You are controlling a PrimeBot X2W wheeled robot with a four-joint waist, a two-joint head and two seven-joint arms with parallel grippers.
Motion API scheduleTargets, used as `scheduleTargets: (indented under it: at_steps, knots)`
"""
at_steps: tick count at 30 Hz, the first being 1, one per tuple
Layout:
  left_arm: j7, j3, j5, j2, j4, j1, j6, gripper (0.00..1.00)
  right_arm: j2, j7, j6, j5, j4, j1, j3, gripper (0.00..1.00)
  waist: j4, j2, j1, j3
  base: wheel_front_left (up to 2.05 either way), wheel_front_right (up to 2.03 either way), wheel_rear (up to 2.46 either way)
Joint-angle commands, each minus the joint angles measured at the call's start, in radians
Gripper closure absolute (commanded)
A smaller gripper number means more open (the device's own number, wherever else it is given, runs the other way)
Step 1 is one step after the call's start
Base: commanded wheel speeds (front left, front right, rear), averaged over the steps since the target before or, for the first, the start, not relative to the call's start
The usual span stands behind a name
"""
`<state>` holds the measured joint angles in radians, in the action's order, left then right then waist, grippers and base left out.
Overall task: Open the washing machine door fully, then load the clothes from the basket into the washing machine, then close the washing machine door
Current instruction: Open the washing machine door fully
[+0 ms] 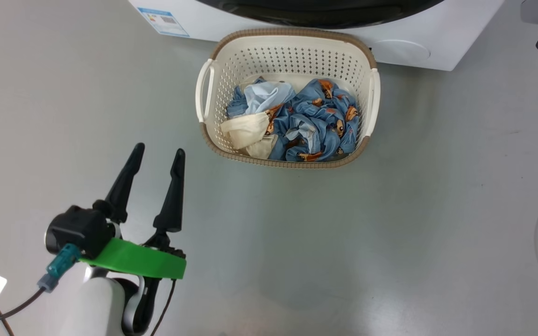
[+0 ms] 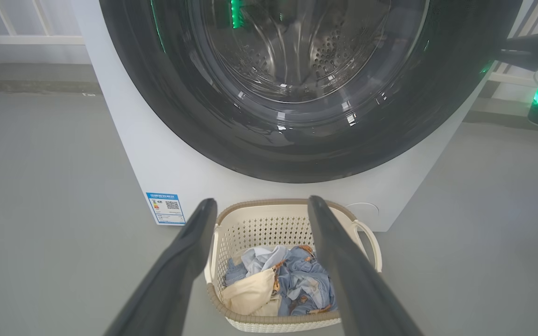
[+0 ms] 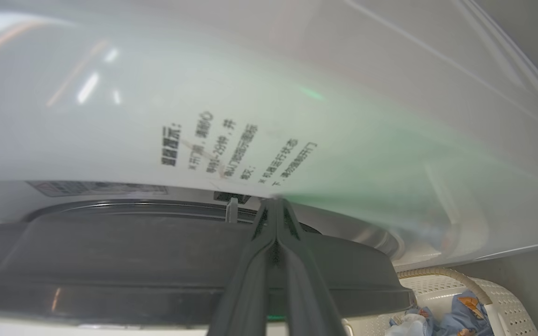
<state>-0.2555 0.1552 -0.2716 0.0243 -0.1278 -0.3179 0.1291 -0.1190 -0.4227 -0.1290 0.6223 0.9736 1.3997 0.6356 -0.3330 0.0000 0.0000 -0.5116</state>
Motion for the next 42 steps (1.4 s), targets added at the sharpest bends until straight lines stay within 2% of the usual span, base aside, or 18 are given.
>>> scheduleTargets:
  at_steps: [1,10,14,20,27,42]
  knots:
    - [-0.006,-0.032,-0.007,0.026,0.028,-0.001,0.002,0.00,0.027,-0.010,-0.002,-0.006,-0.028,0.050,-0.005,1.00,-0.003,0.0000,0.0000,-0.003,0.00,0.00,0.00]
    - [-0.006,-0.028,-0.030,0.026,0.030,0.000,0.002,0.00,0.035,-0.021,-0.002,-0.060,-0.028,0.086,0.027,1.00,-0.024,0.0000,0.0000,-0.018,0.00,0.00,0.00]
    - [-0.006,-0.029,-0.034,0.026,0.033,0.001,0.002,0.00,0.041,-0.068,-0.002,-0.065,-0.021,0.098,0.033,1.00,-0.027,0.0000,0.0000,-0.022,0.00,0.00,0.00]
    - [-0.006,-0.030,-0.032,0.026,0.039,-0.006,0.002,0.00,0.047,-0.201,-0.002,-0.055,-0.020,0.080,0.038,1.00,-0.020,0.0000,0.0000,-0.022,0.00,0.00,0.00]
    - [-0.006,-0.039,-0.023,0.026,0.045,-0.004,0.002,0.00,0.052,-0.375,-0.002,-0.009,-0.079,0.036,0.034,1.00,-0.004,0.0000,0.0000,-0.010,0.00,0.00,0.00]
    - [-0.006,-0.048,-0.004,0.026,0.053,0.025,0.002,0.00,0.064,-0.793,-0.002,0.073,-0.318,-0.168,0.036,1.00,0.025,0.0000,0.0000,0.048,0.00,0.00,0.00]
